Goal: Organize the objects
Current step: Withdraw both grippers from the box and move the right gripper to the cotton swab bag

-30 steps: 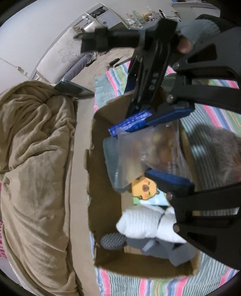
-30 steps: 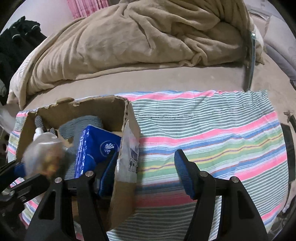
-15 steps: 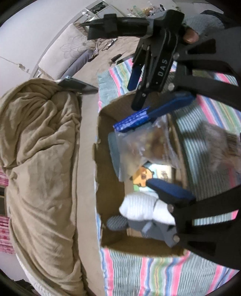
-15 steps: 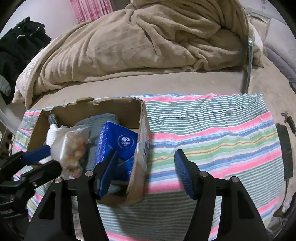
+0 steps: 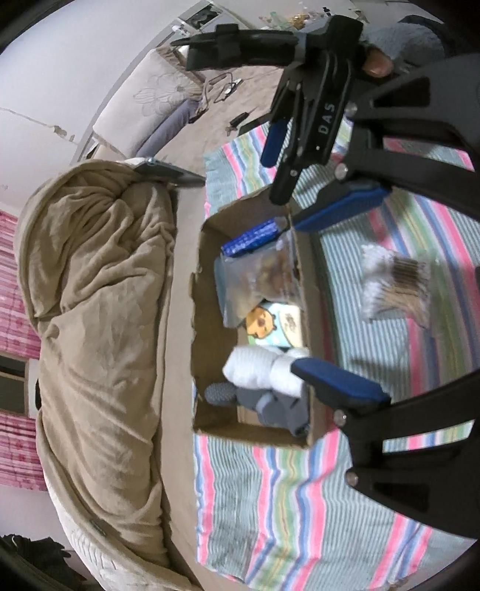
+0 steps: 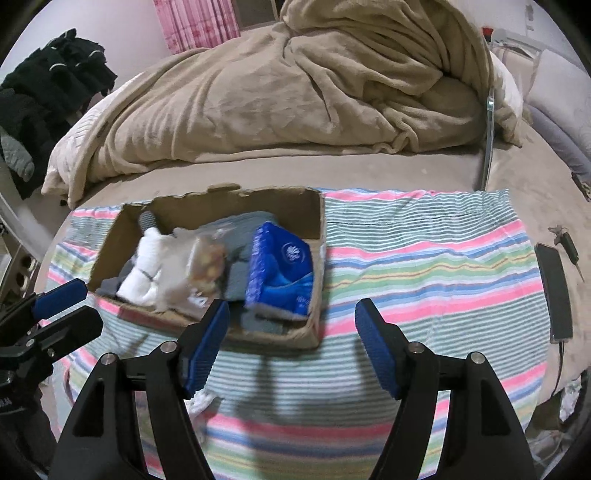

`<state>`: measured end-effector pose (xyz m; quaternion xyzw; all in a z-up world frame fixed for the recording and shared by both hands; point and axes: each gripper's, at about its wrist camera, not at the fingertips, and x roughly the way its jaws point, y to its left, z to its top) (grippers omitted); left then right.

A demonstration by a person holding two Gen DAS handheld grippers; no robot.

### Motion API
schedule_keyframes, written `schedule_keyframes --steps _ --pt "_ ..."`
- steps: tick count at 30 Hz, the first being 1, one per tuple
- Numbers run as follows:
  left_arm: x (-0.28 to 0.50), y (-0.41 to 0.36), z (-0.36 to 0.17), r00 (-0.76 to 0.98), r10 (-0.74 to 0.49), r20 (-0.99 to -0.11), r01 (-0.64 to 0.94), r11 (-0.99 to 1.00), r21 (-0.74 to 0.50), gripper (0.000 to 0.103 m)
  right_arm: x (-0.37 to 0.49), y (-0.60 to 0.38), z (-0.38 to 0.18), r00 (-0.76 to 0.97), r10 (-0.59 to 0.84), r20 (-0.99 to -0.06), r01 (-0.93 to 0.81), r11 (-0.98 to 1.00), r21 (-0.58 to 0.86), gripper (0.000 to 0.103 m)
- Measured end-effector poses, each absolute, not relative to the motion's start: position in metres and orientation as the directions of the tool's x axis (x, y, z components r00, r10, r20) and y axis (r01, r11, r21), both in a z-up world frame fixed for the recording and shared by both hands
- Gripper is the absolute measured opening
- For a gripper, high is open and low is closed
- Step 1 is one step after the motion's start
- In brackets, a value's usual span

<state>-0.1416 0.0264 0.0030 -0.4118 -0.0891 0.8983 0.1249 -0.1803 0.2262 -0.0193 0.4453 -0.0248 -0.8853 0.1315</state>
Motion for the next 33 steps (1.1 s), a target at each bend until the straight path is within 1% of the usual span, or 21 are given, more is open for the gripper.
schedule_keyframes --steps 3,5,12,17,24,27,33 --pt "-0.132 0.019 0.005 -0.638 0.294 -0.712 -0.145 -0.954 -0.264 0.075 -0.169 0.220 -0.014 -0.573 -0.261 -0.777 0.224 -0.962 0.158 0.075" --pt "-0.125 0.013 0.005 -0.643 0.290 -0.709 -0.139 -0.954 -0.265 0.076 -0.163 0.216 -0.011 -0.572 -0.267 -0.776 0.233 -0.960 0.158 0.078" --pt "-0.100 -0.011 0.005 -0.662 0.267 -0.700 -0.101 -0.958 -0.270 0.077 -0.143 0.198 -0.012 -0.548 -0.292 -0.784 0.271 -0.949 0.164 0.079" --pt "-0.084 -0.031 0.003 -0.675 0.242 -0.697 -0.067 -0.961 -0.269 0.082 -0.132 0.184 -0.018 -0.527 -0.301 -0.795 0.294 -0.942 0.162 0.079" --pt "-0.069 -0.052 -0.010 -0.669 0.215 -0.711 -0.024 -0.963 -0.269 0.082 -0.120 0.164 -0.031 -0.492 -0.314 -0.812 0.328 -0.931 0.162 0.079" --pt "-0.065 -0.059 -0.017 -0.665 0.211 -0.716 -0.009 -0.962 -0.274 0.082 -0.118 0.156 -0.040 -0.470 -0.319 -0.823 0.344 -0.925 0.162 0.084" --pt "-0.059 -0.069 -0.031 -0.656 0.196 -0.729 0.018 -0.962 -0.274 0.082 -0.113 0.141 -0.058 -0.434 -0.318 -0.843 0.364 -0.918 0.159 0.084"
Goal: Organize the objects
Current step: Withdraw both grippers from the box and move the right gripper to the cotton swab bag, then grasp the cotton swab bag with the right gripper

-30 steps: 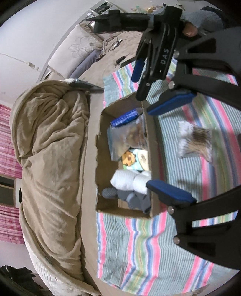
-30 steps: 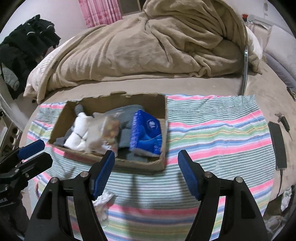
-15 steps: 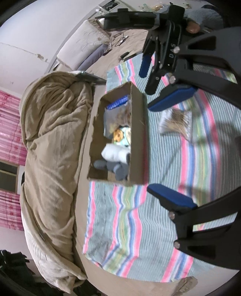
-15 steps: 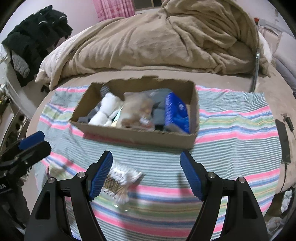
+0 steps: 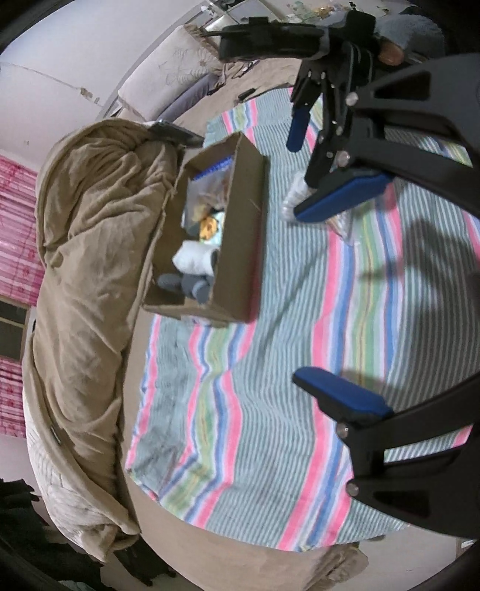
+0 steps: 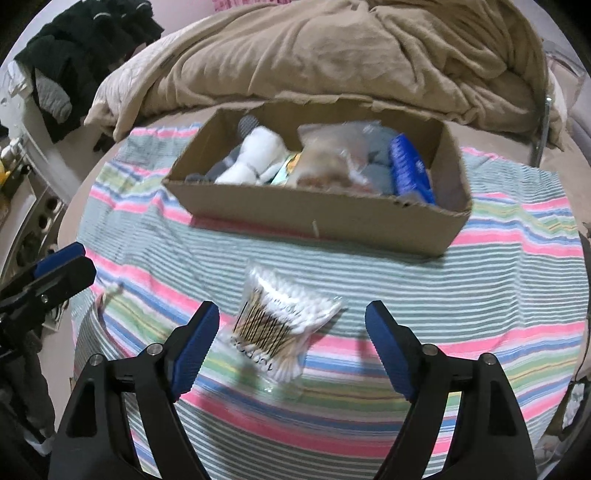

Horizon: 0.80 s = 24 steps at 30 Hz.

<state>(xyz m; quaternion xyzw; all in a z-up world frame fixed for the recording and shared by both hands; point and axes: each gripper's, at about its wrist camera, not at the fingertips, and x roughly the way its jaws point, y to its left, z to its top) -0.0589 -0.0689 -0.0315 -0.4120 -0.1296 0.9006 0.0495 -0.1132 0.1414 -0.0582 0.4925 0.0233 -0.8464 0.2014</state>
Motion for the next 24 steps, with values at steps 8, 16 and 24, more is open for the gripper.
schedule_keyframes --steps 8,16,24 --pt "-0.058 -0.080 -0.052 -0.629 0.186 -0.755 0.048 -0.960 -0.276 0.082 -0.117 0.133 -0.079 -0.382 -0.324 -0.865 0.362 -0.914 0.182 0.084" --pt "-0.063 -0.083 -0.064 -0.613 0.177 -0.770 0.064 -0.960 -0.272 0.082 -0.125 0.127 -0.096 -0.345 -0.331 -0.878 0.356 -0.912 0.204 0.084" --pt "-0.066 -0.080 -0.069 -0.600 0.180 -0.779 0.062 -0.961 -0.269 0.082 -0.128 0.127 -0.099 -0.338 -0.355 -0.871 0.379 -0.899 0.219 0.064"
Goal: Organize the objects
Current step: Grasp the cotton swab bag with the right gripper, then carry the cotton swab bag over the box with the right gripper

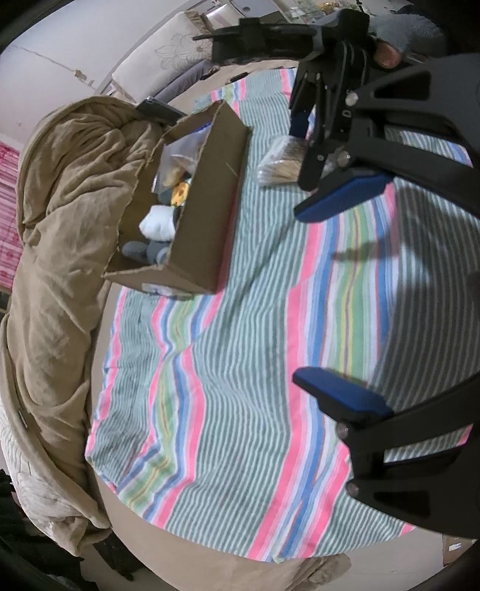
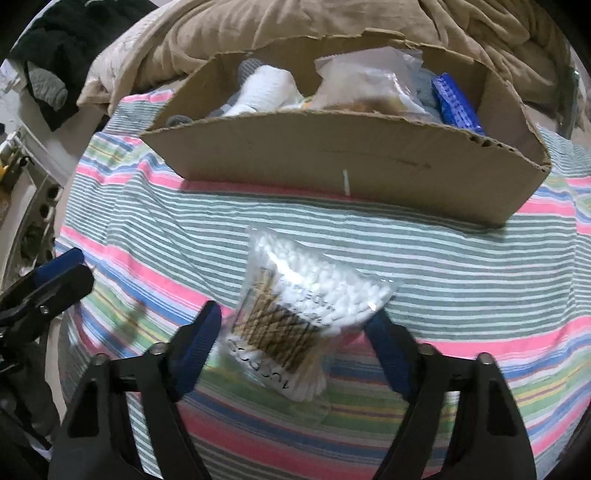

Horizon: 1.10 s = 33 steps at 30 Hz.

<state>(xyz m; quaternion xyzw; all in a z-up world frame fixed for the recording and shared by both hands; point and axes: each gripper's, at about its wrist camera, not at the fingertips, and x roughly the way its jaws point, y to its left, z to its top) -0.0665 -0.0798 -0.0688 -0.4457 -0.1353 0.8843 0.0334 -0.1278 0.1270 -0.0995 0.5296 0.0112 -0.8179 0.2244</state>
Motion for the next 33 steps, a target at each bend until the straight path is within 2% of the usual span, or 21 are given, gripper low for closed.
schedule_keyframes --steps 1,8,33 --pt "-0.067 -0.080 -0.068 -0.601 0.180 -0.779 0.061 -0.961 -0.269 0.082 -0.128 0.127 -0.099 -0.338 -0.358 -0.871 0.385 -0.897 0.219 0.060" --pt "-0.069 -0.078 -0.062 -0.607 0.176 -0.775 0.057 -0.963 -0.263 0.082 -0.126 0.127 -0.091 -0.339 -0.389 -0.857 0.408 -0.881 0.239 0.045" --pt "-0.085 -0.084 -0.026 -0.671 0.159 -0.724 0.051 -0.964 -0.259 0.082 -0.139 0.109 -0.019 -0.434 -0.471 -0.768 0.504 -0.833 0.226 0.042"
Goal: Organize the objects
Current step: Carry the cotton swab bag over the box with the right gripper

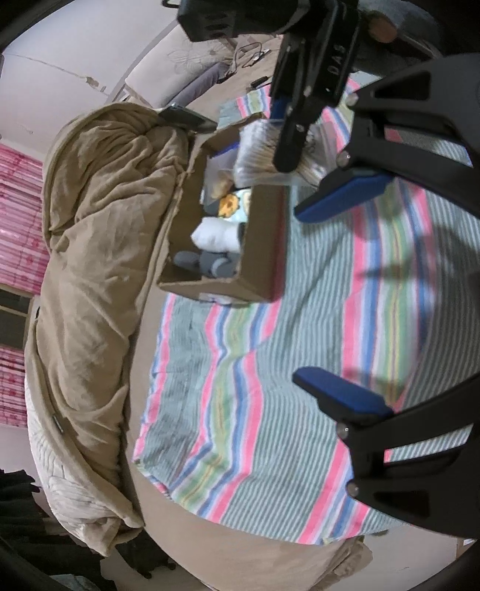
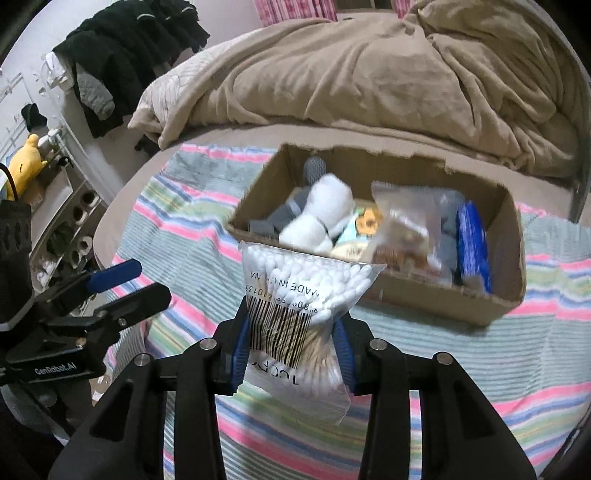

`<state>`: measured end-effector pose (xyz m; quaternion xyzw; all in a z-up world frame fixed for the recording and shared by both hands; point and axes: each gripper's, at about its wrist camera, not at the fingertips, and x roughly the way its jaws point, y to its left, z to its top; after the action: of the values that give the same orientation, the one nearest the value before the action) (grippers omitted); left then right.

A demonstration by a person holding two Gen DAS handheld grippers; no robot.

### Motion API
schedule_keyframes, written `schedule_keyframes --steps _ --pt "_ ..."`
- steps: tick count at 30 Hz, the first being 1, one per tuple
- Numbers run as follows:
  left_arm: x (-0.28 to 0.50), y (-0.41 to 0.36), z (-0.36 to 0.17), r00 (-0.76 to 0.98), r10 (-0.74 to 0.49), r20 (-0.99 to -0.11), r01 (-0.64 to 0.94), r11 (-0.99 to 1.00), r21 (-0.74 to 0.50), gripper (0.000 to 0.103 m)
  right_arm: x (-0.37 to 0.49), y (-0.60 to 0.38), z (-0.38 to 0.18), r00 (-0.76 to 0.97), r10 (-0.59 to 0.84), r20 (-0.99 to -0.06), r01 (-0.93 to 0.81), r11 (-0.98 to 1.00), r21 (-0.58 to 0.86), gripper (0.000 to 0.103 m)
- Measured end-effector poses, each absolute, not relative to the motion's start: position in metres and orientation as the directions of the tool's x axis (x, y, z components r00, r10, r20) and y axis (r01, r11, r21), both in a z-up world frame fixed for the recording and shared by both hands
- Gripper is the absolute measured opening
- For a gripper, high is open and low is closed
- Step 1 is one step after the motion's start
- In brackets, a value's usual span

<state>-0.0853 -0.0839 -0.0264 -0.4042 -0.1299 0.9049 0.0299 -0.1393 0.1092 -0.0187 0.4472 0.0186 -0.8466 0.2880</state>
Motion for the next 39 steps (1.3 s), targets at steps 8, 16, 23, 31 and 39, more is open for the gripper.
schedule_keyframes --steps 8,16,23,31,39 --pt "-0.104 -0.084 -0.017 -0.692 0.158 -0.704 0.045 -0.965 -0.260 0.082 -0.163 0.109 -0.002 -0.468 -0.479 -0.743 0.506 -0.834 0.220 0.042" --pt "-0.124 -0.086 -0.018 -0.701 0.152 -0.697 0.043 -0.966 -0.254 0.082 -0.189 0.108 0.002 -0.480 -0.488 -0.729 0.501 -0.835 0.229 0.042" --pt "-0.145 -0.088 -0.028 -0.694 0.149 -0.705 0.050 -0.966 -0.253 0.082 -0.209 0.104 -0.010 -0.464 -0.488 -0.740 0.499 -0.834 0.237 0.042" --pt "-0.159 -0.087 -0.039 -0.683 0.150 -0.714 0.054 -0.966 -0.255 0.082 -0.232 0.104 -0.037 -0.437 -0.476 -0.763 0.472 -0.843 0.256 0.042" --pt "-0.161 -0.083 -0.045 -0.673 0.158 -0.723 0.047 -0.966 -0.255 0.082 -0.241 0.108 -0.050 -0.445 -0.449 -0.775 0.452 -0.859 0.238 0.042"
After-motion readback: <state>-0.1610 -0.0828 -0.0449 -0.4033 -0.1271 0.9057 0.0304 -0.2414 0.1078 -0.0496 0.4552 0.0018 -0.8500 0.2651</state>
